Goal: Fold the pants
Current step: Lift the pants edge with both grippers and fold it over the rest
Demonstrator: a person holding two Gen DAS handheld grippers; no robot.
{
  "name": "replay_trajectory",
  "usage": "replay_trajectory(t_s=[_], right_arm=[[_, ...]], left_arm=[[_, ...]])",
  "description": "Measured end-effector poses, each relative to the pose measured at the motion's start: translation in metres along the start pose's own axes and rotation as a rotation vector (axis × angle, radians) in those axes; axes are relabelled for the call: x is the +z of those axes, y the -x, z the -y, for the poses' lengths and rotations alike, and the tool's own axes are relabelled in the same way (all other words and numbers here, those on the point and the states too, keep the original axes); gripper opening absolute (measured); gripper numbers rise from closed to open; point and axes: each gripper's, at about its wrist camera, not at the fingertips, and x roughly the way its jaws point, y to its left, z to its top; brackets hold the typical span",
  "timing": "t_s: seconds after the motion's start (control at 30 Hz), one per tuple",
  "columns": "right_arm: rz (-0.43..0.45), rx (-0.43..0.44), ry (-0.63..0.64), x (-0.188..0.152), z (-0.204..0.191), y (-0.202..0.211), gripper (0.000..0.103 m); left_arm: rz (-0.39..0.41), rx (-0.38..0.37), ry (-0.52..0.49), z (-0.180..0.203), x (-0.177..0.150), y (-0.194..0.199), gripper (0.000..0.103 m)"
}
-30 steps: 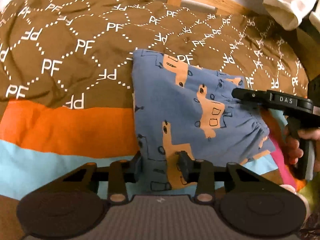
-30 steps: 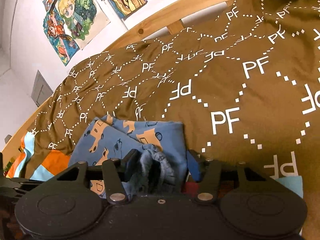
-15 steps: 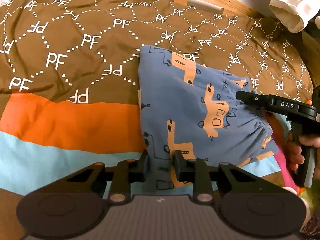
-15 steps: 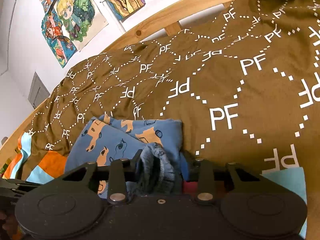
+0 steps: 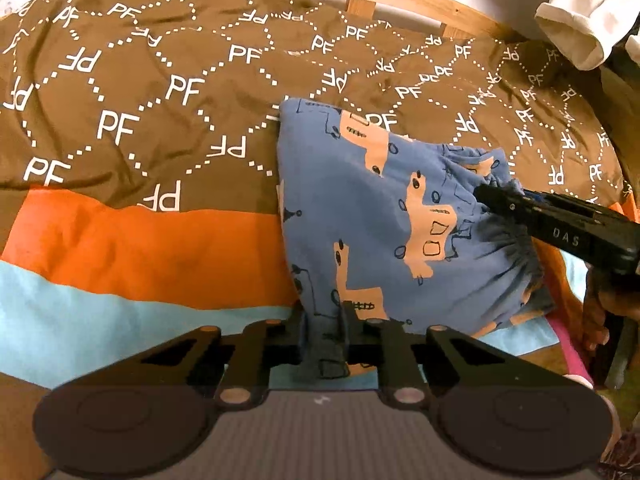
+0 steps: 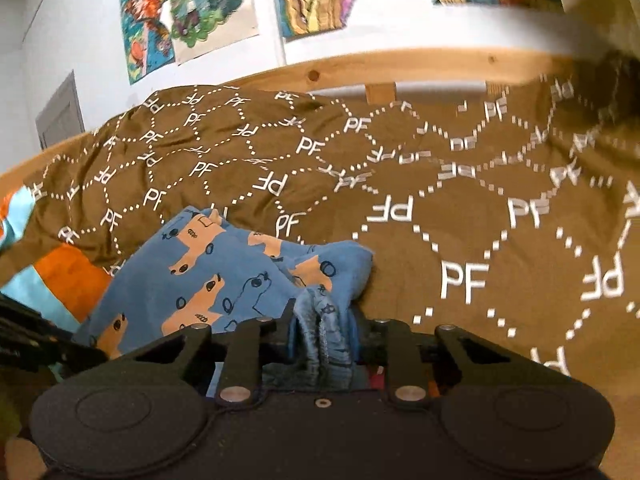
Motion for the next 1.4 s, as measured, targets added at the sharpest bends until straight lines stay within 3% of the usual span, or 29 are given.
replay_trajectory(t_s=[0.23, 0.43, 0.9, 1.4], right_arm=[[0.052, -0.091, 0.223, 0.000, -0.037, 0.021, 0.020], [0.080, -0.116, 0.290, 0.004, -0.053, 0.038, 0.020], [0.115, -0.168, 0.292, 0.014, -0.052, 0.054, 0.020], [0.193, -0.199, 0.300, 0.031, -0.046, 0.062, 0.019]], left_arm=[[0.033, -0.016, 0.011, 0.004, -0.001, 0.013, 0.015], [0.050, -0.036, 0.017, 0.004, -0.004, 0.022, 0.015], [0.077, -0.090, 0.000, 0.010, 0.006, 0.029, 0.015], [0.140, -0.092, -0.083, 0.027, 0.024, 0.038, 0.015]])
